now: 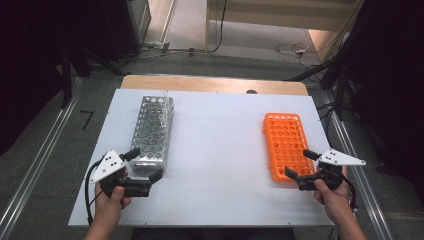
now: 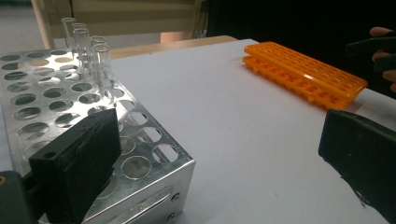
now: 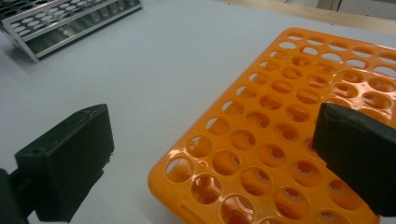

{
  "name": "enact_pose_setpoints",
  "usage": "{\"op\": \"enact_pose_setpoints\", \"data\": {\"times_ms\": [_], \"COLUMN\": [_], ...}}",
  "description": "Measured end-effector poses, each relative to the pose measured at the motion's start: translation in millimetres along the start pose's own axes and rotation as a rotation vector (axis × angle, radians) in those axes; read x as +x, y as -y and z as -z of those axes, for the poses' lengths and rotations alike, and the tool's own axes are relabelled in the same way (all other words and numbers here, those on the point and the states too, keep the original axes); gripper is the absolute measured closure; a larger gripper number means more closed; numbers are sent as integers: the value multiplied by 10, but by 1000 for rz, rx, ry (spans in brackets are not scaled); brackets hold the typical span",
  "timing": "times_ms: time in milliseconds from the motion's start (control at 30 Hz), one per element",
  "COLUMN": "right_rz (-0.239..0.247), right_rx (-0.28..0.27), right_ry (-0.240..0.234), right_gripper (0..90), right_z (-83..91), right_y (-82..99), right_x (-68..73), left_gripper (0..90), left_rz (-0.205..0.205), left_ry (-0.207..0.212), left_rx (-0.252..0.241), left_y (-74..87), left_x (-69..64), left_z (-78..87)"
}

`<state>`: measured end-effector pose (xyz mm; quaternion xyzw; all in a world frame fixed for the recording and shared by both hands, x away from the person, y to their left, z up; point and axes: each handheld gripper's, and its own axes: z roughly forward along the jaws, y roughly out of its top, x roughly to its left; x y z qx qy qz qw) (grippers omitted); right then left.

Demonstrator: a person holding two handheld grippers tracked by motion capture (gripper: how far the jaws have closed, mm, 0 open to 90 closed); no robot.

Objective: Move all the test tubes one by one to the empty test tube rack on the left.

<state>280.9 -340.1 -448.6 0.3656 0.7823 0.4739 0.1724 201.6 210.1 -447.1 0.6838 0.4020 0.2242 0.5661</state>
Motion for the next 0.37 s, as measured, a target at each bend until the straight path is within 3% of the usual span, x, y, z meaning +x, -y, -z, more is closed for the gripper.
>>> {"op": "enact_pose_setpoints", "data": {"times_ms": [133,367], "right_rz": [-15,-17], "right_rx": [-4,-2], "right_ry": [16,27], "right_gripper": [0,0], "right_z": [19,6], "right_y": [42,39], "right_x": [-55,-59], "left_gripper": [0,0], "left_rz": [21,15], "left_ry": [-10,-12], "left_rx": [-21,-10], "left_y": [1,9], "left_x": [47,44], "left_z": [42,21]}}
